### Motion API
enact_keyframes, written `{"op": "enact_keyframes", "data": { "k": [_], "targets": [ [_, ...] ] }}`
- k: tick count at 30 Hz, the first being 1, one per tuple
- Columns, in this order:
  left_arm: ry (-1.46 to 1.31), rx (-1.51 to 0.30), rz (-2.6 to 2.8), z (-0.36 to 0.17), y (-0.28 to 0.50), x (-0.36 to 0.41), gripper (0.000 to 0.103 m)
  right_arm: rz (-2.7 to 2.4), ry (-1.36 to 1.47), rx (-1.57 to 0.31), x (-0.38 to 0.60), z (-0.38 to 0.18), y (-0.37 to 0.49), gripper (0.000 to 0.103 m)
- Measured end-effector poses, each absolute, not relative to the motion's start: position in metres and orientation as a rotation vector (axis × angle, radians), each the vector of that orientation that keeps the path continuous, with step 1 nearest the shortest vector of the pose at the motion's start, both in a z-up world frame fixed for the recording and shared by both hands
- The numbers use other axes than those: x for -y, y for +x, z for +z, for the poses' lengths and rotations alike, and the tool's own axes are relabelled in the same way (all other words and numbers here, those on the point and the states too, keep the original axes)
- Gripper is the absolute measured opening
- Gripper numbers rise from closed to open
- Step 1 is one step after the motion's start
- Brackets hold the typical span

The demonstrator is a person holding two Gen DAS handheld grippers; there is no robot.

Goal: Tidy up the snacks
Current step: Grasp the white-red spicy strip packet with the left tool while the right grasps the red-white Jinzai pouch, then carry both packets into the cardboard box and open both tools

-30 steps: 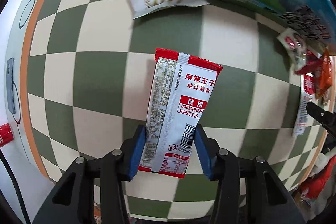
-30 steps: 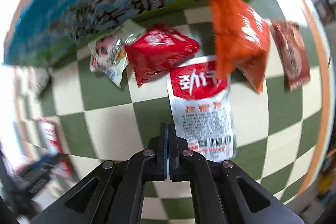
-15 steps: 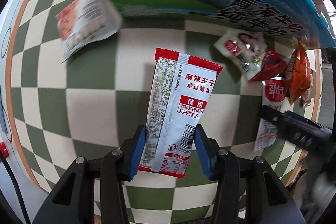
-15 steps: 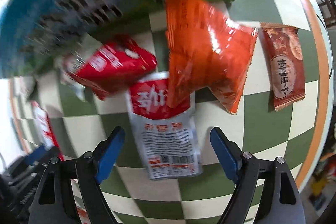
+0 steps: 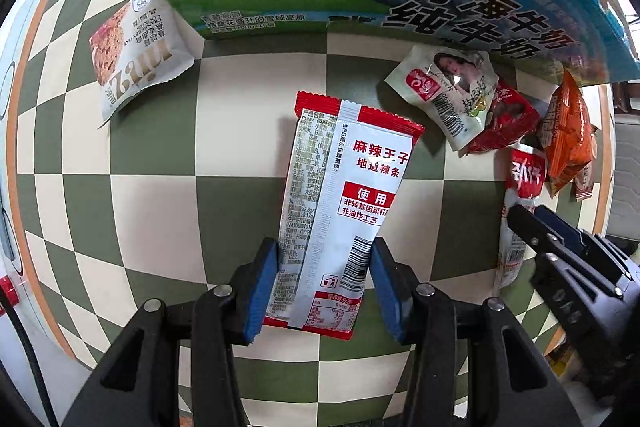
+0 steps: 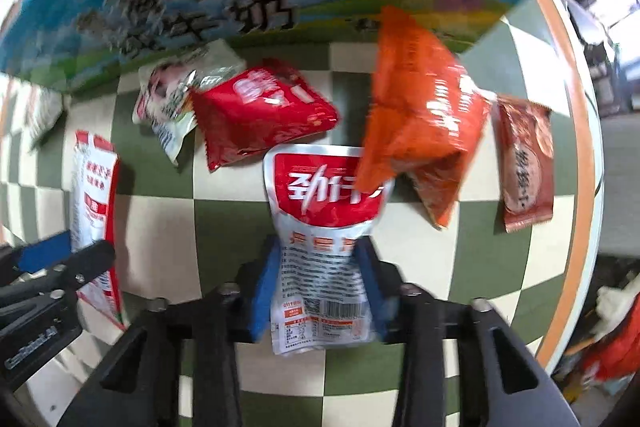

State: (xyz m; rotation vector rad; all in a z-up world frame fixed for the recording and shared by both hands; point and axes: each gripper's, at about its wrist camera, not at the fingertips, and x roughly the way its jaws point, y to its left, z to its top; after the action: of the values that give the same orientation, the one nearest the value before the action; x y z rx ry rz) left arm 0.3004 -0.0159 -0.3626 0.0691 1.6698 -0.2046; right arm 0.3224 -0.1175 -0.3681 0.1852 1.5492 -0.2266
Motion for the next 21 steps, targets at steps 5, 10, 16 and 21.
{"op": "enact_keyframes", "data": {
  "k": [5,10,16,21],
  "targets": [
    [0.058,-1.665,-0.220,-0.349,0.296,0.020,0.044,-0.220,0.359,-1.550,0.158,-0.361,0.305,0.032],
    [0.052,-1.653,-0.242,-0.328,0.289,0.030,0.044,-0.217,0.483,-1.508,0.199,-0.343,0.292,0.030],
    [0.033,-1.583,-0.308,-0.274,0.282,0.048,0.044,-0.145,0.532,-1.439,0.213,-0.294,0.285,0.030],
    [0.004,-1.478,-0.374,-0.212,0.295,0.063,0.044,-0.053,0.542,-1.364,0.207,-0.234,0.301,0.001]
  ]
}}
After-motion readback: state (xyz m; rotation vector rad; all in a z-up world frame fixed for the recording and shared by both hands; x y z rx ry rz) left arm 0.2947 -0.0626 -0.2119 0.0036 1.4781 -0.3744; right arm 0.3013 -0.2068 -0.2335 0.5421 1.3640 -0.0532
